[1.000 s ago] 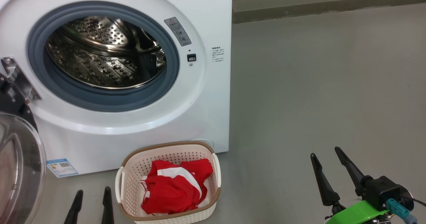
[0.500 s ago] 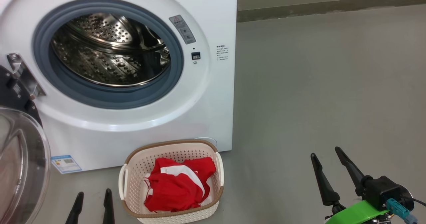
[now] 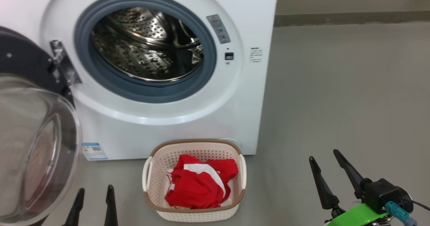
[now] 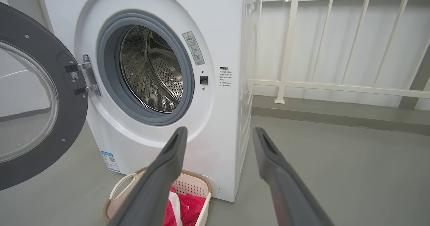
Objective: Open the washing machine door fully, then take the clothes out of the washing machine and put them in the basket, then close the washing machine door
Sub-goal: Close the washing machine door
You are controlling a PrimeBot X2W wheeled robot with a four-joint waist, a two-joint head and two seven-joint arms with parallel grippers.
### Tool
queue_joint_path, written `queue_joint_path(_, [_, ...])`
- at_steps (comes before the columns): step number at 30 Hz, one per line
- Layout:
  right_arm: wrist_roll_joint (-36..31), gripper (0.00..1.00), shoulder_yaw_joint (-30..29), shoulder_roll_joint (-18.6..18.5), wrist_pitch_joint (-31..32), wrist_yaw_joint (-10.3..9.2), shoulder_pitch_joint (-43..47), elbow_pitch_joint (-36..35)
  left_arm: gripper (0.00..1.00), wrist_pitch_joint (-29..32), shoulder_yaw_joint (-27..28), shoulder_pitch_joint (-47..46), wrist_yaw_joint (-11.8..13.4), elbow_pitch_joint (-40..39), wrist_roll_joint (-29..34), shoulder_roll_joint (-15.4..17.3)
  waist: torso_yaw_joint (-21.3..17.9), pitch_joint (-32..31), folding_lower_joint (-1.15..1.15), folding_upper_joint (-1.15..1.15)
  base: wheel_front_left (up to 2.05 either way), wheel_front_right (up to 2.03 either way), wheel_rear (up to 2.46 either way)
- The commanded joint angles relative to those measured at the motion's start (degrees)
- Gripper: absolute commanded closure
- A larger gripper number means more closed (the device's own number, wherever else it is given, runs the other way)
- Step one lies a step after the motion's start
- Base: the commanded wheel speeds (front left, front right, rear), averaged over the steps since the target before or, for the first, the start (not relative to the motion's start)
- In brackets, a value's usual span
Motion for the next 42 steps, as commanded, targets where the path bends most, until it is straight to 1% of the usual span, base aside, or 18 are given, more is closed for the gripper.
queue_joint_path(1, [0.3,0.0,1.3,-0.6,-0.4,0.28,-1.3,-1.5,0.0,0.2,2.1,-1.8,0.7,-2.0,0.7,1.1,2.3,-0.1,0.0,0.0,0.0,0.0,0.0])
queue_joint_path(4, [0.3,0.0,1.4,-0.4,-0.4,0.28,-1.3,-1.7,0.0,1.1,2.5,-1.6,1.7,-3.0,1.0,1.3,4.5,-0.2,0.0,0.0,0.0,0.0,0.0])
queue_joint_path(8, [0.4,0.0,1.6,-0.3,-0.4,0.28,-1.4,-1.9,0.0,1.7,2.9,-1.6,2.2,-4.0,1.1,1.9,7.4,-0.4,0.0,0.0,0.0,0.0,0.0])
queue_joint_path(14, [0.6,0.0,2.5,0.2,-0.4,0.28,-1.6,-2.3,0.0,2.4,3.5,-1.0,3.9,-5.6,1.6,2.2,11.5,-1.0,0.0,0.0,0.0,0.0,0.0])
queue_joint_path(17, [0.7,0.0,2.8,0.4,-0.4,0.28,-1.7,-2.3,0.0,2.6,3.8,-0.8,4.4,-6.2,1.8,2.3,12.6,-1.2,0.0,0.0,0.0,0.0,0.0])
queue_joint_path(18, [0.8,0.0,3.2,0.6,-0.4,0.28,-1.9,-2.4,0.0,2.9,3.9,-0.7,4.8,-6.8,1.9,2.3,13.7,-1.3,0.0,0.0,0.0,0.0,0.0])
queue_joint_path(19, [0.8,0.0,3.2,0.6,-0.4,0.28,-1.9,-2.4,0.0,2.9,3.9,-0.7,4.8,-6.8,1.9,2.3,13.7,-1.3,0.0,0.0,0.0,0.0,0.0])
queue_joint_path(29, [1.5,0.0,4.1,1.5,-0.4,0.28,-2.1,-2.3,0.0,4.6,4.2,-0.1,6.1,-8.3,2.3,3.2,19.0,-2.4,0.0,0.0,0.0,0.0,0.0])
queue_joint_path(33, [1.5,0.0,4.4,1.8,-0.4,0.28,-2.0,-2.3,0.0,4.7,4.8,0.4,6.3,-8.2,2.1,3.7,20.6,-2.8,0.0,0.0,0.0,0.0,0.0])
queue_joint_path(42, [1.6,0.0,5.5,1.8,-0.4,0.28,-3.2,-1.7,0.0,4.2,5.5,1.5,7.1,-8.9,1.6,3.7,20.9,-2.5,0.0,0.0,0.0,0.0,0.0])
